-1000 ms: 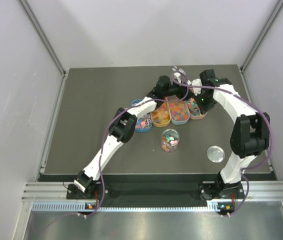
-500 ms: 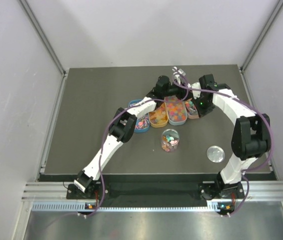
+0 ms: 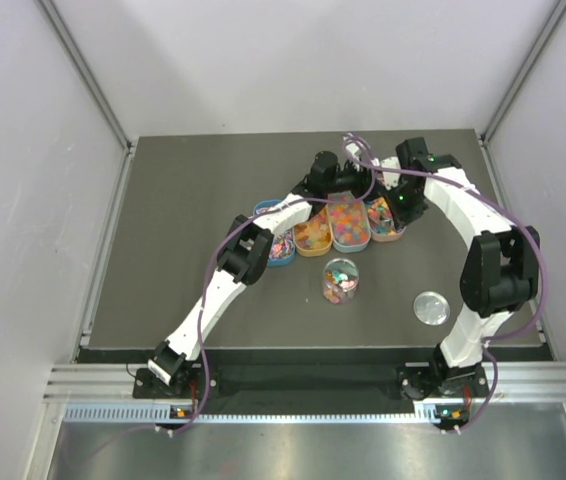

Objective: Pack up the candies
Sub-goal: Scoop the fake candies from the storage box.

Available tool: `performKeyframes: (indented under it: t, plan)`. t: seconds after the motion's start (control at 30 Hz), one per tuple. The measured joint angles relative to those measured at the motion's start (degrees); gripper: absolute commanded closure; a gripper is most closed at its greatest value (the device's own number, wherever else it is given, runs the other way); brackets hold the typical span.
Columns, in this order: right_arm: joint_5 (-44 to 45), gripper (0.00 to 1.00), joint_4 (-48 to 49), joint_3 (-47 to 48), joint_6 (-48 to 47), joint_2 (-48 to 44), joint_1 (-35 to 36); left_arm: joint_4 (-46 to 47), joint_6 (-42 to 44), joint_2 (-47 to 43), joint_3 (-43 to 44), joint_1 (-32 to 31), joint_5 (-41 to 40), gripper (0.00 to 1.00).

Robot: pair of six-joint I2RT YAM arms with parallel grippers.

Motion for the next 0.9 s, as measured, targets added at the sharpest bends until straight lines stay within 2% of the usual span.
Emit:
performKeyframes:
  t: [0.23,0.43,0.7,0.9]
  plan:
    - [0.7,1.0,-0.5,0.0,2.3,0.0,1.2,1.5,-0.5,-0.8,-1.9,0.2,0.3,0.45]
    - [0.0,1.0,0.2,-3.3,10.0,0.0,1.4,2.3,-1.1,-1.6,-3.6,0.2,0.4,0.45]
    - [-0.8,1.0,0.0,-2.9,18.6,0.0,2.2,2.7,-1.3,-2.6,-5.1,0.2,0.5,0.46]
    - [-0.8,1.0,-0.8,-1.7,20.0,0.9,3.5,2.9,-1.5,-3.6,-6.6,0.1,0.5,0.46]
